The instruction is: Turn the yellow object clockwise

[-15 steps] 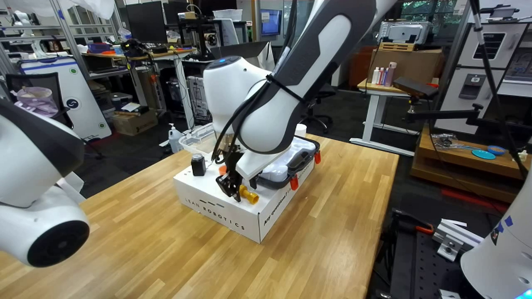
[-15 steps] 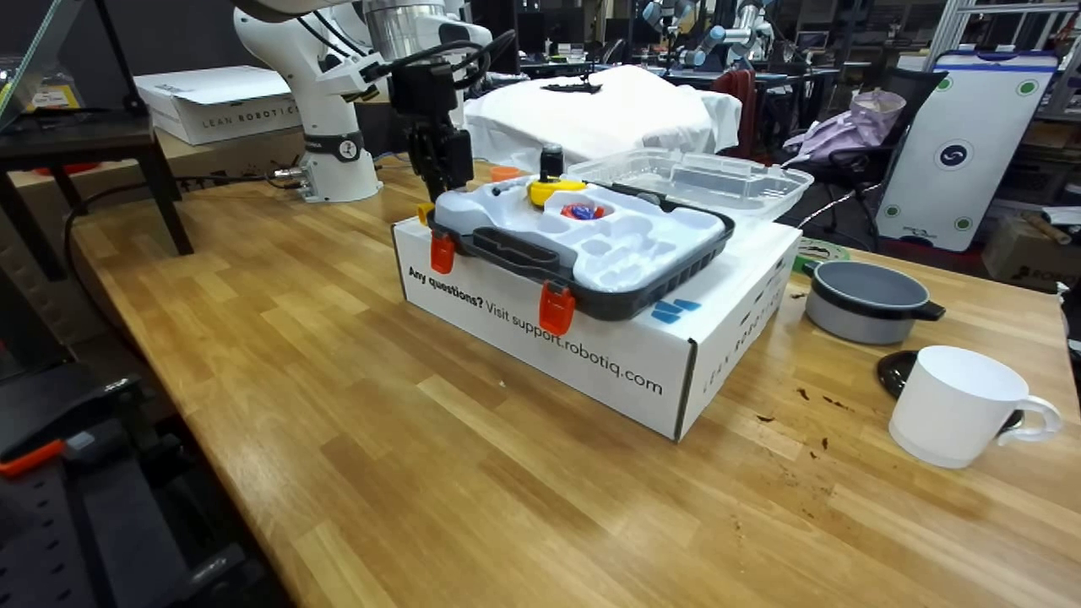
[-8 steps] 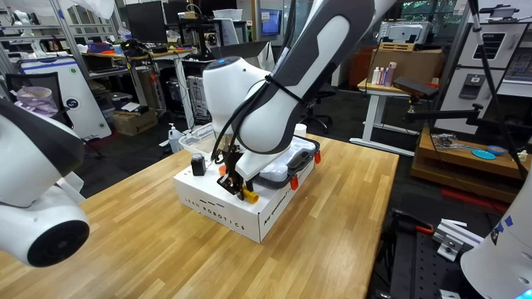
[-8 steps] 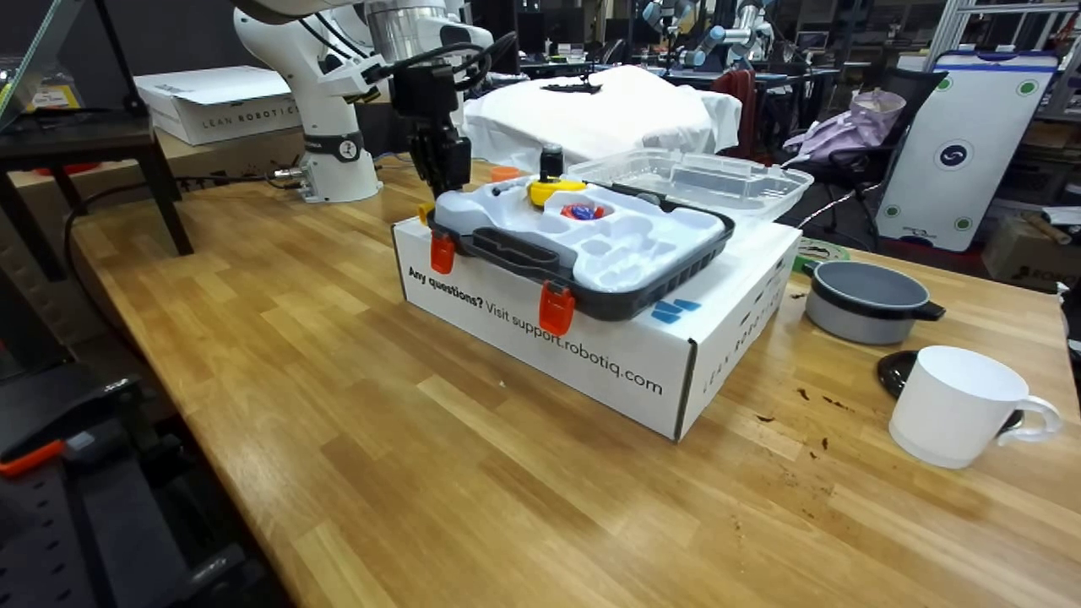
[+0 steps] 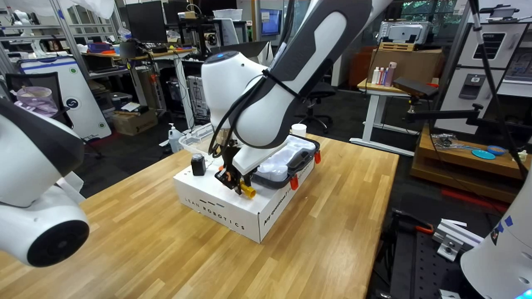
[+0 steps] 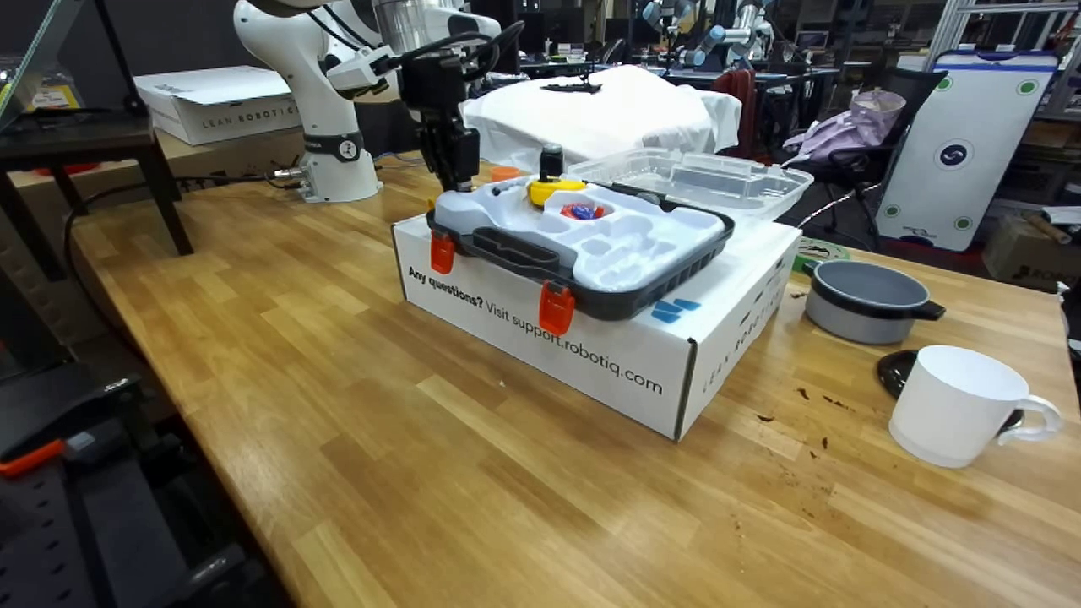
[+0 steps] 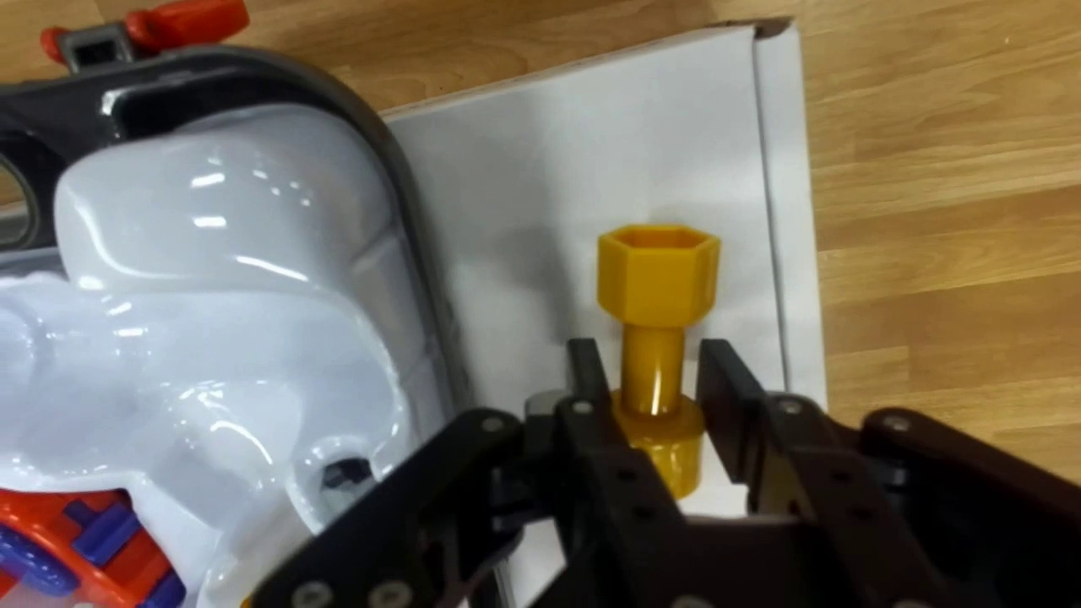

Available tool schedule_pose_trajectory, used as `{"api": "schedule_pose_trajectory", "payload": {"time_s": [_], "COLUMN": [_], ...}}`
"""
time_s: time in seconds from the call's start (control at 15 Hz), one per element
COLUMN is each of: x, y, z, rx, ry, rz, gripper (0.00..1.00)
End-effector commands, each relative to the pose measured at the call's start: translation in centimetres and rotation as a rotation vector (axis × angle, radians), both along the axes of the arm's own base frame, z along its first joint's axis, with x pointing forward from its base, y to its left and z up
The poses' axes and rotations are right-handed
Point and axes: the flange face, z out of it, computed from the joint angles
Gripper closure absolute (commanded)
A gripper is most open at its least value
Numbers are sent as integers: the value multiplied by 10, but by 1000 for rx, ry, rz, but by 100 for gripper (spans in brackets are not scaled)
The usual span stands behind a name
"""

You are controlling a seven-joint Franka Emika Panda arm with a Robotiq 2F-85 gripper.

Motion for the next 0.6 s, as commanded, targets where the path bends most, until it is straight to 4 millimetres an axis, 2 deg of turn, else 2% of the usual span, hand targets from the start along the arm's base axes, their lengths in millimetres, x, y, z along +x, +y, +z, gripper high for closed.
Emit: {"api": "schedule_pose_trajectory", "payload": {"time_s": [0.0,0.53], "x": [2,-1], "y": [-1,-2], "z": [6,8], "rx": [-1,-7], "ry": [16,55], "rz": [-34,-152], "gripper": [92,92]}}
